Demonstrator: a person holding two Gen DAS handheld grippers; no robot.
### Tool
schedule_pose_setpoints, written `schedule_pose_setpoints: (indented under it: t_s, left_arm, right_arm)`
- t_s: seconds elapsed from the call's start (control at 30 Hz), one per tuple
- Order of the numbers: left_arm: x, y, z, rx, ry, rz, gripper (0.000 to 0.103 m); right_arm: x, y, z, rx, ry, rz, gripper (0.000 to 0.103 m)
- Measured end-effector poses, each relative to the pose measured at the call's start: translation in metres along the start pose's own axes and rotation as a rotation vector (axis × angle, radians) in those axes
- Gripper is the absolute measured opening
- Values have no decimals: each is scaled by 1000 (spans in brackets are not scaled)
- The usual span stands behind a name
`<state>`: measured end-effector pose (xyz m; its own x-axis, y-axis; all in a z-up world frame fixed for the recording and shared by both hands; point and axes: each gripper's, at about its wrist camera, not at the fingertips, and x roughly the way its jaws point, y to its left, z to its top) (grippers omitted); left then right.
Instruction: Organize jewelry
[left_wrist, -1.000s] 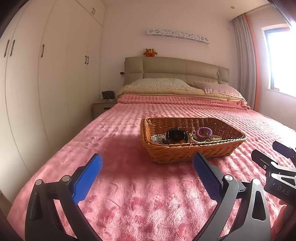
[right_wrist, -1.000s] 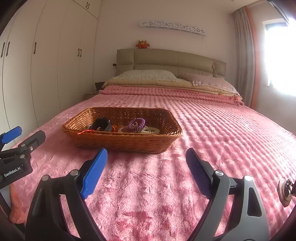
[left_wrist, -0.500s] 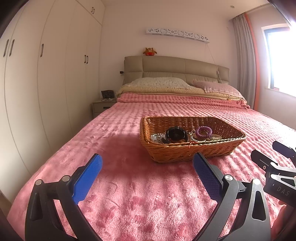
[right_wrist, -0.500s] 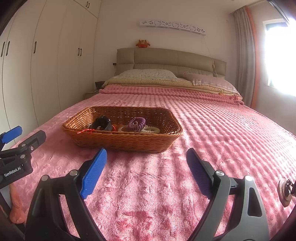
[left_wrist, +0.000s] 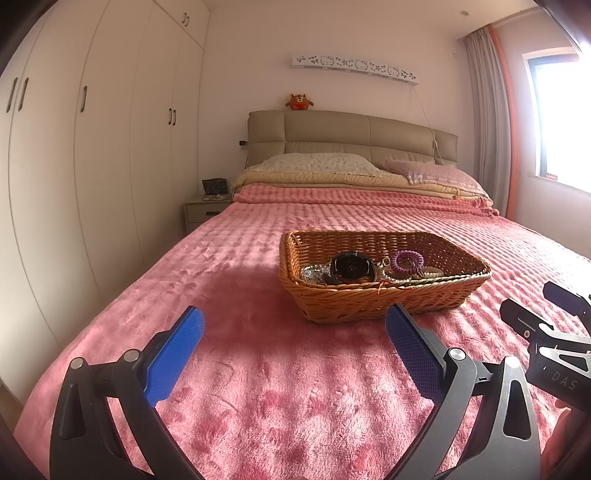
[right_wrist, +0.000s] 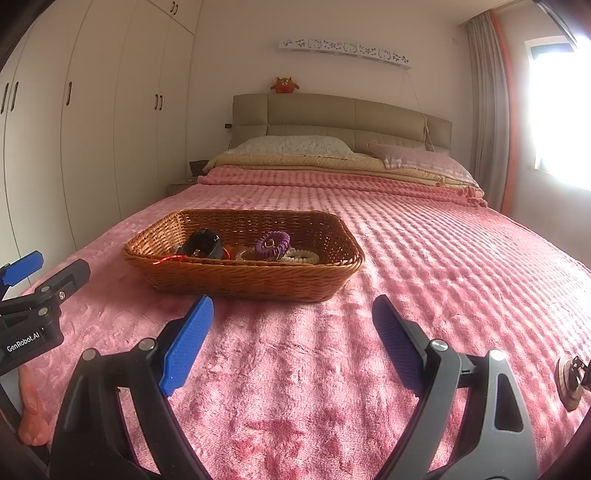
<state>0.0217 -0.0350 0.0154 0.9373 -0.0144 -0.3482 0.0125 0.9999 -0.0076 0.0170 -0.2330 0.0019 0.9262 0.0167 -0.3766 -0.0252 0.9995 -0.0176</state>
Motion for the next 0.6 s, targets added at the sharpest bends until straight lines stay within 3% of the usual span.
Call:
schedule_pose_setpoints:
  t_s: [0.6]
  left_arm:
    - [1,0,-2,0,5,1,95]
  right_arm:
    - [2,1,-2,-1,5,1,84]
